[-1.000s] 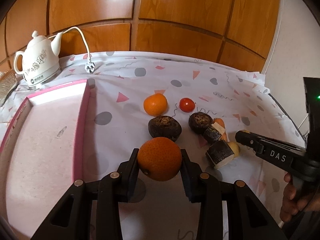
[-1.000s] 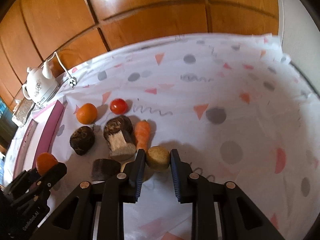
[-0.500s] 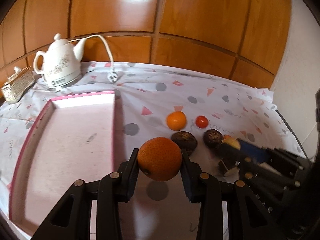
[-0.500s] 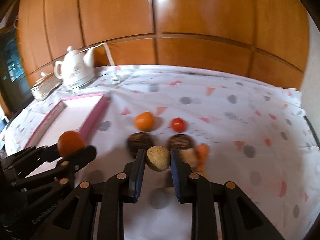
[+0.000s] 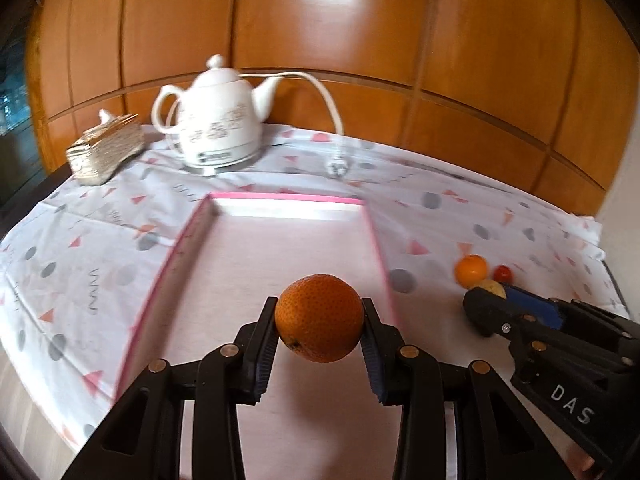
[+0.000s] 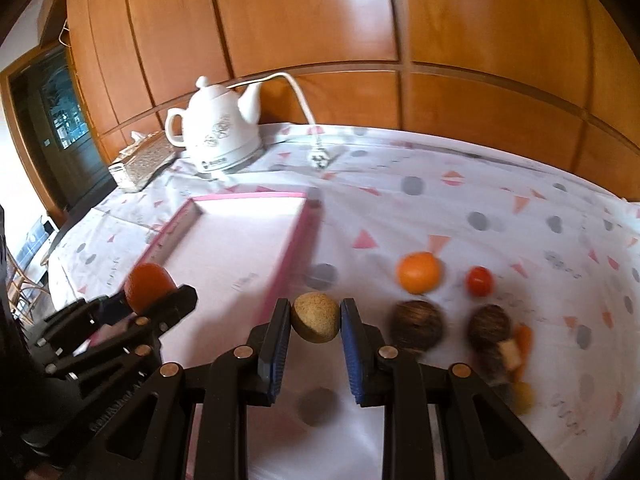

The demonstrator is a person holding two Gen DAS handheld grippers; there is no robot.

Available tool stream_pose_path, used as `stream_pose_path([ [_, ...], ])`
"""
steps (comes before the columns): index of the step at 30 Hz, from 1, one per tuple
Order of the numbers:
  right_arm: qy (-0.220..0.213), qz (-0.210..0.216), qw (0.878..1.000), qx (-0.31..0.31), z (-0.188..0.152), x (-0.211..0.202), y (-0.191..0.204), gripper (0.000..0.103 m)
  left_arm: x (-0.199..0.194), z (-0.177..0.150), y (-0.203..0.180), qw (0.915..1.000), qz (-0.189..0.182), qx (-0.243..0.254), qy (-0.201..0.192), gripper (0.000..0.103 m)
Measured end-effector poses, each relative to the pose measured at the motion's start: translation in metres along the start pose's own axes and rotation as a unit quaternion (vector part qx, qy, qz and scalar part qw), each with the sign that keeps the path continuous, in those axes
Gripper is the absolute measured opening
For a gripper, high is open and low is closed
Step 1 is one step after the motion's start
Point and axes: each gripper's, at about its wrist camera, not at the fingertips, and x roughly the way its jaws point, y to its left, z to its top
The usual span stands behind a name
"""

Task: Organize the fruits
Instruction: 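Carry the orange into the pink tray and open the left tool while the right tool drops the potato there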

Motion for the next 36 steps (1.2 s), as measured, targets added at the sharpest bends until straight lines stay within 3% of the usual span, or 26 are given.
stream_pose_path([
  [7,0.003,0.01,0.999,-0.03,0.012,0.022,0.049,0.025,0.002,0.002,0.045,0.998,0.045,-0.043,-0.007,0.04],
  [9,0.007,0.012,0.999,-0.041,0.015,0.029,0.062,0.025,0.001,0.003,0.058,0.9964,0.059,-0.061,-0.013,0.048],
  [16,-0.006,0.014,0.998,-0.064,0.022,0.032,0.087,0.031,-0.007,0.004,0.08,0.9909,0.09,-0.098,-0.023,0.057],
  [26,-0.025,-0.022,0.998,-0.059,0.015,0.015,0.075,0.035,-0.021,0.0,0.064,0.9924,0.067,-0.098,-0.034,0.061],
  [36,-0.03,-0.059,0.997,-0.031,0.002,-0.001,0.038,0.036,-0.027,-0.001,0.028,0.997,0.032,-0.063,-0.032,0.062],
])
